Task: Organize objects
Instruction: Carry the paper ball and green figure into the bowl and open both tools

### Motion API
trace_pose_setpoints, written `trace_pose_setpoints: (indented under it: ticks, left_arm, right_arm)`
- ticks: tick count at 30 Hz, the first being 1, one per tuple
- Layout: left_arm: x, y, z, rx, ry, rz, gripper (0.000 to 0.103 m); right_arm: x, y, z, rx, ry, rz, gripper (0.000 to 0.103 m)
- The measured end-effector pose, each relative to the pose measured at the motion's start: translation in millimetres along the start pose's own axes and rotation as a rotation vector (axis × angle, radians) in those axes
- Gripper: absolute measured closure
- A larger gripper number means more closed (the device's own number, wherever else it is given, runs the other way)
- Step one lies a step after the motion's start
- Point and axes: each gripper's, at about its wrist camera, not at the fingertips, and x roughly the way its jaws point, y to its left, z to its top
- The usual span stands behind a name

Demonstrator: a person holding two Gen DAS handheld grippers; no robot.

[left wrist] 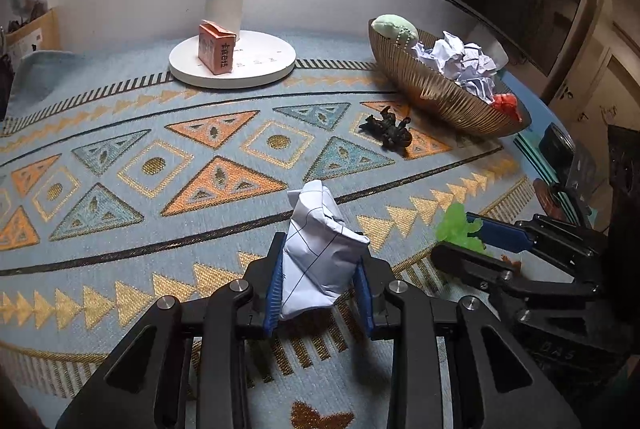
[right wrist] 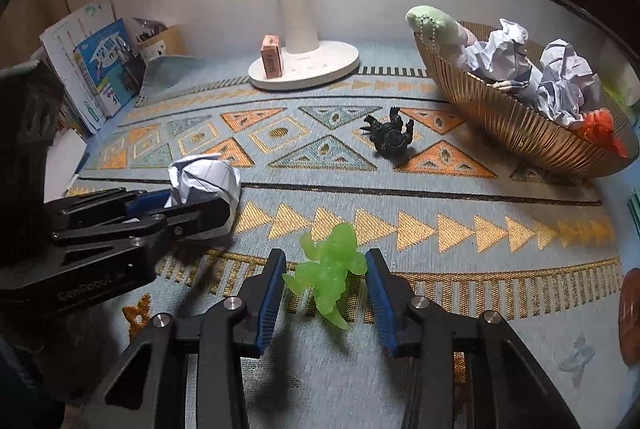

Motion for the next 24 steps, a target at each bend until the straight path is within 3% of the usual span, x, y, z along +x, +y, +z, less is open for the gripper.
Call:
trace_pose_setpoints:
  ticks: [3, 6, 8, 13, 15, 19, 20, 21, 22, 24]
  left_arm:
    - [-7.6, -11.8, 11.0, 0.027, -0.016, -0.013, 0.076]
    - [-20.8, -32.1, 41.8, 0.06, -0.068, -0.073, 0.076]
    - [-25.0, -48.2, 66.8, 0.089, -0.1, -0.11, 0.076]
    - [-13.1, -89.3, 125.7, 0.154, -0.156, -0.171, 0.076]
    - [-0.2, -101.6, 142.0, 0.169, -0.152, -0.19, 0.076]
    - [31.2, -118.6, 159.1, 0.175, -0.14, -0.21, 0.075]
    - [40.7, -122.0, 162.5, 0.178, -0.129, -0.21, 0.07]
    - [49.4, -123.9, 164.9, 0.175, -0.113, -0.204, 0.056]
    - [56.9, -124.0, 165.8, 0.164, -0.103, -0.194, 0.054]
    - [67.4, -120.5, 165.0, 0.141, -0.07, -0.194, 0.054]
  right_arm:
    - [-18.4, -12.4, 5.8, 0.048, -0.054, 0.06, 0.063]
    - [-49.2, -27.4, 25.5, 0.066, -0.135, 0.037, 0.063]
    - [-73.3, -41.4, 43.4, 0.08, -0.2, -0.008, 0.063]
    - [-110.6, -84.8, 85.5, 0.149, -0.318, -0.216, 0.063]
    - [-108.4, -103.6, 96.9, 0.194, -0.312, -0.276, 0.063]
    - [-87.2, -130.3, 110.8, 0.254, -0.269, -0.304, 0.063]
    - [-79.9, -135.2, 112.8, 0.256, -0.251, -0.303, 0.062]
    - [-73.5, -141.4, 113.3, 0.264, -0.231, -0.307, 0.057]
    - [-69.8, -146.9, 112.8, 0.276, -0.214, -0.312, 0.047]
    - [-68.9, -154.2, 106.3, 0.299, -0.211, -0.3, 0.041]
